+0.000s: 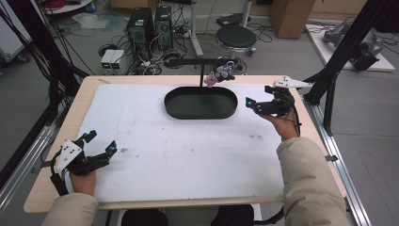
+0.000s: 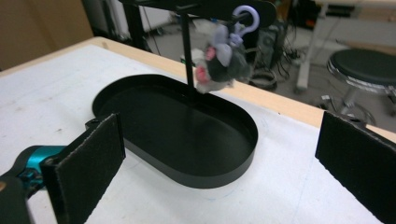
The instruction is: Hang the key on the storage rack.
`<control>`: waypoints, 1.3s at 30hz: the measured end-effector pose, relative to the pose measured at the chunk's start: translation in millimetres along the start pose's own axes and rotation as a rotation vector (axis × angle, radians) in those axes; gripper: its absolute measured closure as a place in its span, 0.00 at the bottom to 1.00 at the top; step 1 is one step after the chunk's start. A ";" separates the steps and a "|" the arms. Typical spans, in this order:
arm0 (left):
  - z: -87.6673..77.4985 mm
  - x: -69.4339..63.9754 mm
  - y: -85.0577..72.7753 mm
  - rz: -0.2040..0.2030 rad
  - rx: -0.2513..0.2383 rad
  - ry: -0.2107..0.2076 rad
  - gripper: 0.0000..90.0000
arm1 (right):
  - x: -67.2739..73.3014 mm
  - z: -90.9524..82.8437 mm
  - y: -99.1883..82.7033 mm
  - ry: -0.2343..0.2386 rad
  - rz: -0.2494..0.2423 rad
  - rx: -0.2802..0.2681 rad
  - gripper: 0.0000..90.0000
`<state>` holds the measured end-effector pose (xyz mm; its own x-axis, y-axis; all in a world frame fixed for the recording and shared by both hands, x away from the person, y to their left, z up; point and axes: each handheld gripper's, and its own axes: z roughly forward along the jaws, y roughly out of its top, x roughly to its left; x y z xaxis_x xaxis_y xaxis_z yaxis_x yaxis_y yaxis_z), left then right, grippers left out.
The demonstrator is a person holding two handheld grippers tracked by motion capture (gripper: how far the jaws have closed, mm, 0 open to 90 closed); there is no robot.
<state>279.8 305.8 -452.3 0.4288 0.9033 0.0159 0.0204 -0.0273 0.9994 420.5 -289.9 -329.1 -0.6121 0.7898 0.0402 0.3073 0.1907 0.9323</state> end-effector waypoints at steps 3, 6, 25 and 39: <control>0.8 0.0 0.2 -0.001 0.009 0.000 0.16 | -0.5 -3.6 -14.1 0.006 0.020 -0.051 0.01; 0.2 0.2 0.4 0.009 0.012 -0.002 0.16 | -0.6 -6.0 -26.0 0.030 0.021 -0.078 0.01; 0.2 0.1 0.3 0.009 0.011 -0.004 0.16 | 9.3 -34.8 -94.0 0.099 -0.040 -0.189 0.01; 0.1 0.0 0.2 0.008 0.007 -0.006 0.16 | 16.1 -36.3 -143.5 0.108 -0.024 -0.240 0.05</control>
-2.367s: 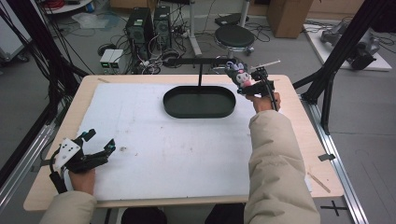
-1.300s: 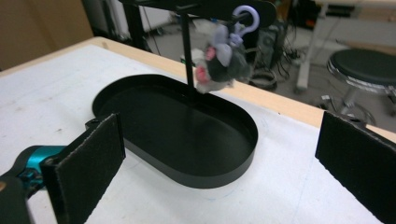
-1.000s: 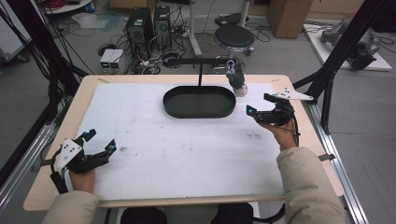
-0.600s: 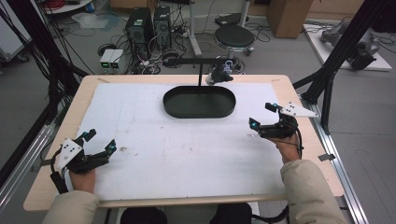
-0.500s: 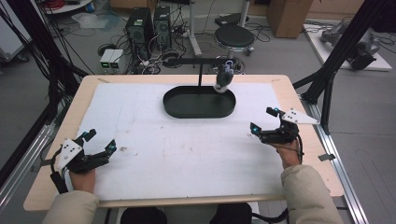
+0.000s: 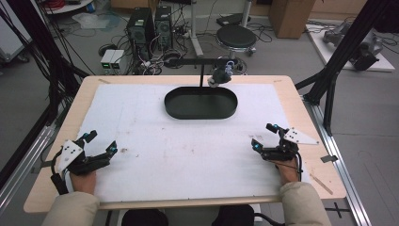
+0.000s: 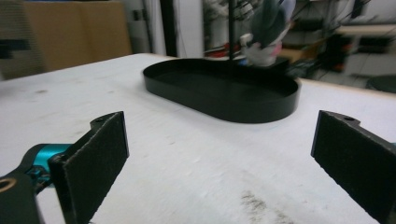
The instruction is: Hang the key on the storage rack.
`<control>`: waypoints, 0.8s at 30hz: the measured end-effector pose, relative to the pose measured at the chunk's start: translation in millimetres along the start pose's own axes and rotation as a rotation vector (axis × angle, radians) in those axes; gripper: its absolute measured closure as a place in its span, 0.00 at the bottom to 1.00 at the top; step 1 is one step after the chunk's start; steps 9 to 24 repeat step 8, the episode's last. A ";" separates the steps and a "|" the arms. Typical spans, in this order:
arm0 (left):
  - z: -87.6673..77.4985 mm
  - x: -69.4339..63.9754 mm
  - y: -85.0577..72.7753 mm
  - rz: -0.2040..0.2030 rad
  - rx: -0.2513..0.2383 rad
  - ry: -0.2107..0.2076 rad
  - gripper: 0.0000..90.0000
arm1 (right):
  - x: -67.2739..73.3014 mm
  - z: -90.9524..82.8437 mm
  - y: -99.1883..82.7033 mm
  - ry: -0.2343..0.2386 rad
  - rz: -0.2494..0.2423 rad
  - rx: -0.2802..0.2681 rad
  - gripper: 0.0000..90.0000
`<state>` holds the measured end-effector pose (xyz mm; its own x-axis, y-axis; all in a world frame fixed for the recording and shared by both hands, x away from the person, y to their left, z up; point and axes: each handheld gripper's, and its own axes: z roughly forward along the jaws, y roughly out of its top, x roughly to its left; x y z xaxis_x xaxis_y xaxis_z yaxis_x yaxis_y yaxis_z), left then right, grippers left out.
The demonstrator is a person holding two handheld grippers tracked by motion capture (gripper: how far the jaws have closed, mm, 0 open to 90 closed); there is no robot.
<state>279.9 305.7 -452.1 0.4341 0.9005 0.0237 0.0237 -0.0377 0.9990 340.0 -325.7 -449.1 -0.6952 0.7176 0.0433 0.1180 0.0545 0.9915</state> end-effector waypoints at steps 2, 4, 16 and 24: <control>0.1 0.4 0.1 -0.003 0.000 -0.001 0.16 | 0.8 -2.2 -0.9 0.012 0.008 -0.014 0.05; 0.1 0.3 0.0 -0.003 0.000 0.000 0.16 | -0.2 -2.7 -1.3 0.005 0.017 -0.020 0.05; 0.1 0.5 0.0 -0.003 -0.002 -0.002 0.16 | 0.0 -2.0 -1.3 0.001 0.009 -0.020 0.05; 0.1 0.5 0.0 -0.003 -0.002 -0.002 0.16 | 0.0 -2.0 -1.3 0.001 0.009 -0.020 0.05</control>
